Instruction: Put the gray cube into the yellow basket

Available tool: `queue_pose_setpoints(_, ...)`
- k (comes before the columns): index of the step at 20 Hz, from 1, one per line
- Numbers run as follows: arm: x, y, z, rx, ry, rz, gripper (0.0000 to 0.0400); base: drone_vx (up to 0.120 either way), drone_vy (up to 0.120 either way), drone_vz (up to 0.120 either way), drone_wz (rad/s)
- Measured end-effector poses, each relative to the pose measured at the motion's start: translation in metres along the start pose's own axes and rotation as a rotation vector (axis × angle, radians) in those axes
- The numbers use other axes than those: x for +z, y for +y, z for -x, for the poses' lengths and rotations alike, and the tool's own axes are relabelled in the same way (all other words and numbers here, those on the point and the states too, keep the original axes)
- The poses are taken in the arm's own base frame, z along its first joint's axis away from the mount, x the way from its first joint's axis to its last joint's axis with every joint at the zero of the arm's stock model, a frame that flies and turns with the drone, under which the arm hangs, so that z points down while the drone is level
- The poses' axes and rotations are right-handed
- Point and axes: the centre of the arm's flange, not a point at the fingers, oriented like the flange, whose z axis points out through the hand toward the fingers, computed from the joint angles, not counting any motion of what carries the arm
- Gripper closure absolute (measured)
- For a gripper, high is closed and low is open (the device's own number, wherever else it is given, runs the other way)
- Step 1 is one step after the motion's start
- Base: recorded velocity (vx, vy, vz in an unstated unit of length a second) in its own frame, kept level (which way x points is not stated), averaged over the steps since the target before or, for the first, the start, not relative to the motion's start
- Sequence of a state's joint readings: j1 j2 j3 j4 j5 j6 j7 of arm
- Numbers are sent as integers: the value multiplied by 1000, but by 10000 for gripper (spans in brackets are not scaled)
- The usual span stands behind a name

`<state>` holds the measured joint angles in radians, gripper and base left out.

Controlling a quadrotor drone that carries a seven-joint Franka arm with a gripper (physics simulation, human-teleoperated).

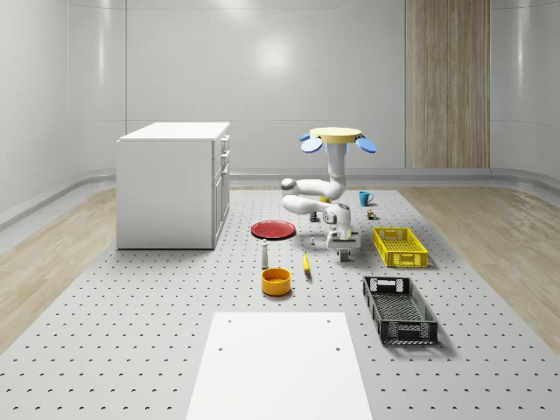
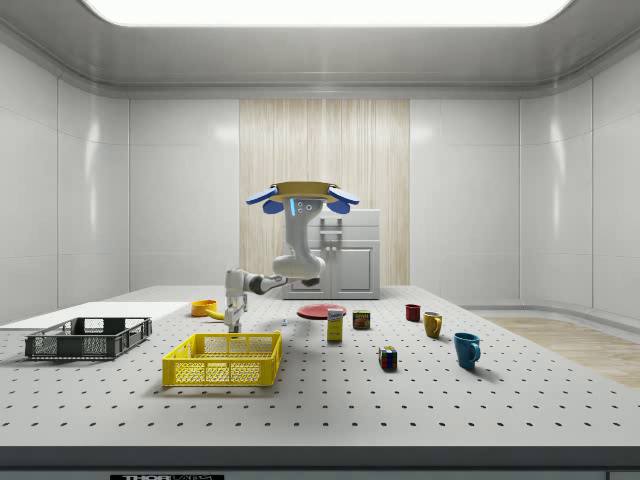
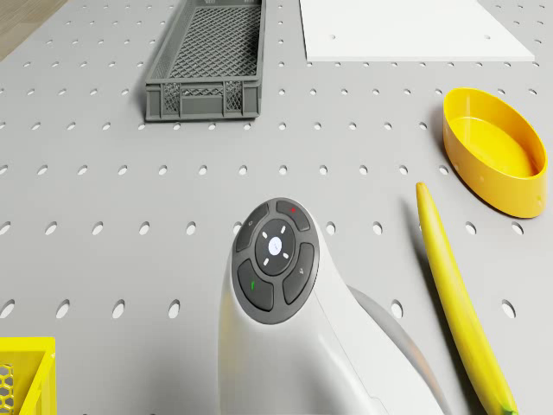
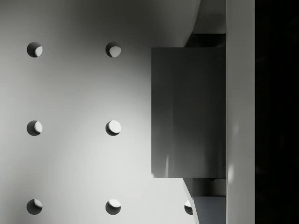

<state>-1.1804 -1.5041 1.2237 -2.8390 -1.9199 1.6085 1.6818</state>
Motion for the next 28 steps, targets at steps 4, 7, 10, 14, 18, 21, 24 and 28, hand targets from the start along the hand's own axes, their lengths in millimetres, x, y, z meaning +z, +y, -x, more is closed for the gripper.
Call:
queue_pose_setpoints(4,1,0,0,0,0,0,140,0,0,0,0)
queue_pose_setpoints(7,0,0,0,0,0,0,145,0,0,0,0)
queue_pose_setpoints(10,-7,0,0,0,0,0,148,0,0,0,0)
queue_pose_setpoints(14,-21,0,0,0,0,0,149,0,40,110,0)
queue_pose_setpoints(18,-30,0,0,0,0,0,150,0,120,120,0)
queue_pose_setpoints(21,-34,0,0,0,0,0,150,0,120,120,0)
queue_pose_setpoints(24,-35,0,0,0,0,0,150,0,120,120,0)
queue_pose_setpoints(28,-36,0,0,0,0,0,150,0,120,40,0)
